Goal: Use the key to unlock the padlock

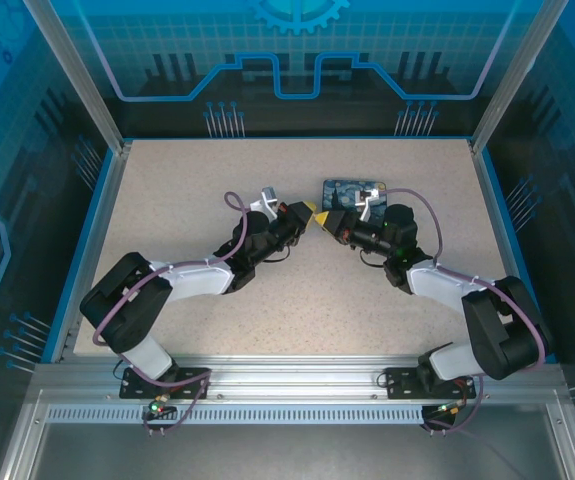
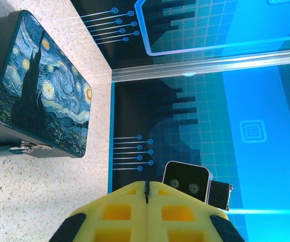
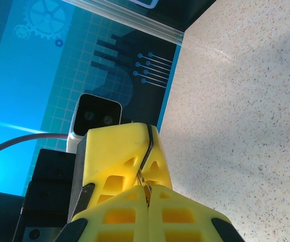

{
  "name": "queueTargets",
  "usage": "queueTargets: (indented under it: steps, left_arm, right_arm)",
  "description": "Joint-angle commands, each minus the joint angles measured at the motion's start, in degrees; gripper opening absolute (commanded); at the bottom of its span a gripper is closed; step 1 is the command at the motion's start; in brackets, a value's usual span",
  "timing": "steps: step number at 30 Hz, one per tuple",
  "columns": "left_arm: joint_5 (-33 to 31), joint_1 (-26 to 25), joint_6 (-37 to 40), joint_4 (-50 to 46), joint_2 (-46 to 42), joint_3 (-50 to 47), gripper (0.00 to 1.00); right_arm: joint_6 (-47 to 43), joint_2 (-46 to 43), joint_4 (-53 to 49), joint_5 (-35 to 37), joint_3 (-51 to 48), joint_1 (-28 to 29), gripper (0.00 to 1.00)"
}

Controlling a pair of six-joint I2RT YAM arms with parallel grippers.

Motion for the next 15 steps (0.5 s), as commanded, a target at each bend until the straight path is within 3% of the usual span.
queueTargets:
  steps: [1,15]
  left_arm:
    - [-1.21,-0.56,1.57,2.92,0.46,0.74,0.00]
    - [-3.67,-1.47,1.47,3.80,-0.98,-1.93,0.00]
  right_arm:
    - [0.13,0.23,2.02,-0.59,-0.12,0.49,0.00]
    - [1.71,0.13,2.01,1.22,0.26,-0.47,0.00]
